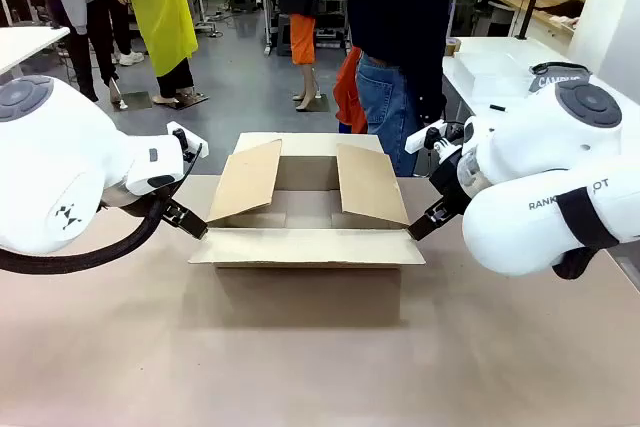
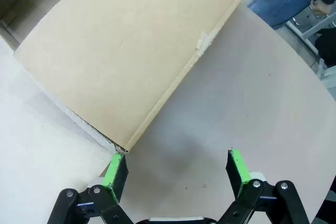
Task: Pack the gift set into the box.
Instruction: Place both hands on the side flaps of the Package Box and spread them outward.
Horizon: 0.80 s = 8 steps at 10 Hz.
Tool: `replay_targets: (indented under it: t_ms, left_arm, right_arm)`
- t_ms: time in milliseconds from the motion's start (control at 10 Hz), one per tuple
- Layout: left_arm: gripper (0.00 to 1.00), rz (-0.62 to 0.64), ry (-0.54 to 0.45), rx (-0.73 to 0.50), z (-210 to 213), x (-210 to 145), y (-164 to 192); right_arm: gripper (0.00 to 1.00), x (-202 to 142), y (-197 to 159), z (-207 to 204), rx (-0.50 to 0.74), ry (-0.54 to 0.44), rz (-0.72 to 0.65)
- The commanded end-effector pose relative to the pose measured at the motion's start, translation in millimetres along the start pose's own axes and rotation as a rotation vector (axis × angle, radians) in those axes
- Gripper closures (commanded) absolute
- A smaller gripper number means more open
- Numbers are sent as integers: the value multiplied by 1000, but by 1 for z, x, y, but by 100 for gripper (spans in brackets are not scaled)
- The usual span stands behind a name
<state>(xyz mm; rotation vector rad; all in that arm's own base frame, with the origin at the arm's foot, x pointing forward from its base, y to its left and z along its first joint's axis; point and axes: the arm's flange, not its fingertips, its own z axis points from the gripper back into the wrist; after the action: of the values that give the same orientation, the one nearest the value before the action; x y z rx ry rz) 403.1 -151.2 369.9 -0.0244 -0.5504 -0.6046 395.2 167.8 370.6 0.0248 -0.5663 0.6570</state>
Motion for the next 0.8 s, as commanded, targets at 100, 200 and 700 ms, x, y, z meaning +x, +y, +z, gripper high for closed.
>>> replay_targets:
  t_ms: [100, 200, 700]
  left_arm:
    - [0, 0, -1, 0, 0, 0, 0]
    - [0, 0, -1, 0, 0, 0, 0]
    - [0, 0, -1, 0, 0, 0, 0]
  right_arm:
    - [0, 0, 0, 0, 0, 0, 0]
    - [0, 0, 0, 0, 0, 0, 0]
    - [0, 0, 0, 0, 0, 0, 0]
